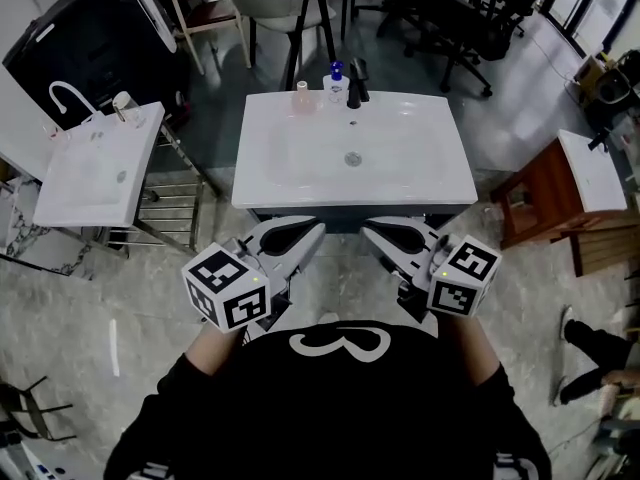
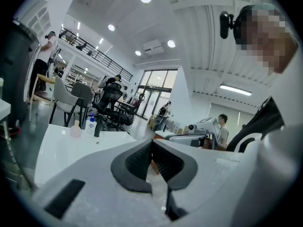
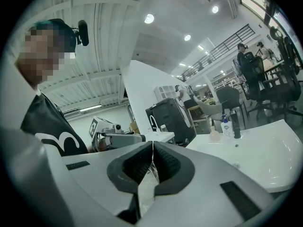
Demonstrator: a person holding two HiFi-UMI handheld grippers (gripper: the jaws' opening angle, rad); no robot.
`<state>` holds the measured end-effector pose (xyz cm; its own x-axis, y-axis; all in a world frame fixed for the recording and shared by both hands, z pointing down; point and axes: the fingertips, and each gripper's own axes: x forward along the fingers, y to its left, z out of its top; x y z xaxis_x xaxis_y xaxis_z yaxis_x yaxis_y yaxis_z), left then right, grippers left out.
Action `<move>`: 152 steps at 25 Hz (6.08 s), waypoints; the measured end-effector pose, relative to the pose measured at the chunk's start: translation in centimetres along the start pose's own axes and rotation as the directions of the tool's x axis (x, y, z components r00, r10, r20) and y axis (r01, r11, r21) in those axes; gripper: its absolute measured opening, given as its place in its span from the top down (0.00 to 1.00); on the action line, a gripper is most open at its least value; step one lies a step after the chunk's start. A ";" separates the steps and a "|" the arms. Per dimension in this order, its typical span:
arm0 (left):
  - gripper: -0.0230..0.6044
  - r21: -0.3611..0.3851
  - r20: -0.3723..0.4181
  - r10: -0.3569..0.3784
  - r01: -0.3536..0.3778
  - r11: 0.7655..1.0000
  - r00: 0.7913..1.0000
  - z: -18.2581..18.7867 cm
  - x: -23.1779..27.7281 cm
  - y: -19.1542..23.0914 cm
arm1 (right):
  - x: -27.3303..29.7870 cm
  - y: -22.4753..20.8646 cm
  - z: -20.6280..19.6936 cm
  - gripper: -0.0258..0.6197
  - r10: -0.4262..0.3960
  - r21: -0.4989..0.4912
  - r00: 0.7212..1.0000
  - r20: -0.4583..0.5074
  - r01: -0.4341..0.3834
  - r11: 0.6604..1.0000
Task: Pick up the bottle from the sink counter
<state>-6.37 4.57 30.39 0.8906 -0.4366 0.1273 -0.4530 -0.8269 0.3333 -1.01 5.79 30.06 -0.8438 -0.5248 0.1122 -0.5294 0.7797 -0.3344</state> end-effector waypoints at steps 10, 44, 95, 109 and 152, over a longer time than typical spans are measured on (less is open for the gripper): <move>0.94 0.024 0.007 0.005 -0.005 1.000 1.000 1.7 0.7 3.1 | 1.7 -2.4 1.2 0.94 -0.026 -0.003 1.000 0.004 0.026 1.000; 0.94 0.016 0.008 0.112 -0.112 0.994 0.994 6.3 15.3 21.0 | 11.1 -24.9 4.6 0.94 0.049 0.095 0.996 -0.079 -0.042 0.995; 0.68 0.117 -0.055 0.478 -0.469 0.875 0.877 0.5 22.8 46.0 | 15.1 -36.1 -5.7 0.94 0.056 0.271 0.945 -0.321 0.035 0.962; 0.69 0.132 -0.062 0.513 -0.502 0.855 0.856 -1.0 24.8 48.2 | 14.4 -37.5 -6.7 0.94 0.052 0.304 0.939 -0.341 0.058 0.951; 0.73 0.138 -0.018 0.551 -0.544 0.828 0.834 -0.7 22.9 47.2 | 14.5 -33.9 -6.2 0.94 0.065 0.352 0.957 -0.283 0.040 0.935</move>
<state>-7.29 -44.19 49.72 0.4937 -0.8135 0.3073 -0.8651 -0.4956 0.0779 4.16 -26.08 48.83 -0.8668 -0.3545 0.3507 -0.4982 0.5878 -0.6374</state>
